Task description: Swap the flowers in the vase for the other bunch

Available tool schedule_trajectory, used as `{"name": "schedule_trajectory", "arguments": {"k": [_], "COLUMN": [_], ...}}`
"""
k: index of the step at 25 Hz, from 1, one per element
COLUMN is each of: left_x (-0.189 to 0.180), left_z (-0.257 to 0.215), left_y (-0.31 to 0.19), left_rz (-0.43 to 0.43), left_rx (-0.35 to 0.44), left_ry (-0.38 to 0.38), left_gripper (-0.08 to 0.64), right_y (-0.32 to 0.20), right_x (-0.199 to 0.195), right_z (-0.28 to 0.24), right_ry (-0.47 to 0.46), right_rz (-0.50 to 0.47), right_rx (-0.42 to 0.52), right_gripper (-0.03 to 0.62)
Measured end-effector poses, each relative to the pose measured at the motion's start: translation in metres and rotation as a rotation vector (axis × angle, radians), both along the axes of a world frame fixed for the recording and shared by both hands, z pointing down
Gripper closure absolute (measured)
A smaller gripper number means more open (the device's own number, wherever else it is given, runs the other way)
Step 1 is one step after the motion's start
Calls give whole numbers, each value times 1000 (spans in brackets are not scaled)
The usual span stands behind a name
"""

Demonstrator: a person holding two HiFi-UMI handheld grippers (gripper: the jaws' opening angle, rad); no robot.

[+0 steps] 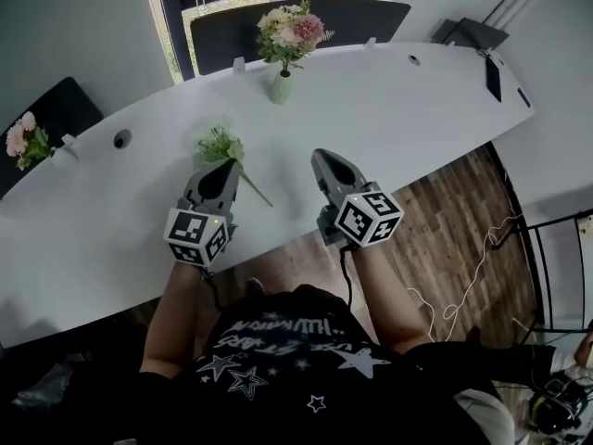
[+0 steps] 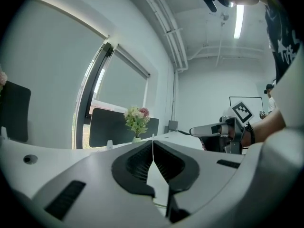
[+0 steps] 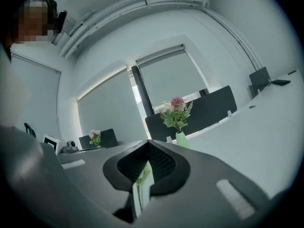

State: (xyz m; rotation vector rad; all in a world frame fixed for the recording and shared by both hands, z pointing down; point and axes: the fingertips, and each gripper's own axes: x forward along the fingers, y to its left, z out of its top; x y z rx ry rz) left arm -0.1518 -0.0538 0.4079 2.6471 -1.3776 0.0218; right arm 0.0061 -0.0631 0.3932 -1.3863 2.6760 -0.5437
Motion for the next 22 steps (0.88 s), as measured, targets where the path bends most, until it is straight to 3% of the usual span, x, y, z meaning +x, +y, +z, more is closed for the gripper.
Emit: {"name": "schedule_trajectory", "arguments": {"k": [11,22], "left_x": [37,65], "left_z": [-14,-29], "left_y": [24,93], "left_rz": [26,35], "left_rx": [15,33], "left_ry": [-12,-8], "left_gripper": [549,549], "right_y": [38,101], "right_x": [16,33], "right_z": [-5,-13], "right_ry": [-2,32], "right_rz": [-8,-51], "right_rx": [10,38], "right_gripper": [591,591]}}
